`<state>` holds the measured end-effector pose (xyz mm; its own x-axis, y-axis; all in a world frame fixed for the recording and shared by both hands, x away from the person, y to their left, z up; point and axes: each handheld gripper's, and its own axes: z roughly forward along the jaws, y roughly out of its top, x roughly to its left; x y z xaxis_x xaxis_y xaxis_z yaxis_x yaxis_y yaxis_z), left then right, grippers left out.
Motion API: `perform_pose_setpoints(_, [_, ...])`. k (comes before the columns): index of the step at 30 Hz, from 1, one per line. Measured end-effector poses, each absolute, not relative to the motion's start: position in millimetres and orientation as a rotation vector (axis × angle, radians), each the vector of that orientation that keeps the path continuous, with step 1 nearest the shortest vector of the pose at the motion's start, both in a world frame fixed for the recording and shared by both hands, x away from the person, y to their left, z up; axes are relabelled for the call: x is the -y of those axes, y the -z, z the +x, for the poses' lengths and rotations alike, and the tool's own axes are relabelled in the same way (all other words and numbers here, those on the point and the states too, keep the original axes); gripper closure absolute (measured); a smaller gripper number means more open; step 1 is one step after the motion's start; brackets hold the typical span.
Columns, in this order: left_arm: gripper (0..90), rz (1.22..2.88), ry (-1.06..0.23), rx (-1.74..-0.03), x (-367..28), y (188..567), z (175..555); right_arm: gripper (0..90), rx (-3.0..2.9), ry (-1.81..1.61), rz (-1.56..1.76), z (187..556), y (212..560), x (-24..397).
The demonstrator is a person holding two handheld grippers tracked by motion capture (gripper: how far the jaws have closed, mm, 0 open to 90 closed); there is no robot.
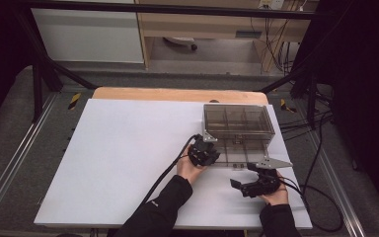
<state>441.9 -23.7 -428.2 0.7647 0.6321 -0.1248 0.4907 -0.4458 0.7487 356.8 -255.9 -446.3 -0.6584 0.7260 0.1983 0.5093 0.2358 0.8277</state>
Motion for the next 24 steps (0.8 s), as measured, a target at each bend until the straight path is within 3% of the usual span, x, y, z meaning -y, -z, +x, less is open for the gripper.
perform_pose_setpoints(9, [57.6, 2.121, -0.256, -0.782, 9, 412, 433, 0.4, -2.280, -1.385, 1.163, 357, 446, 256])
perform_pose_setpoints(24, [33.0, 2.085, -0.253, -0.819, -50, 402, 425, 0.4, -2.282, -1.374, 1.168, 357, 447, 255])
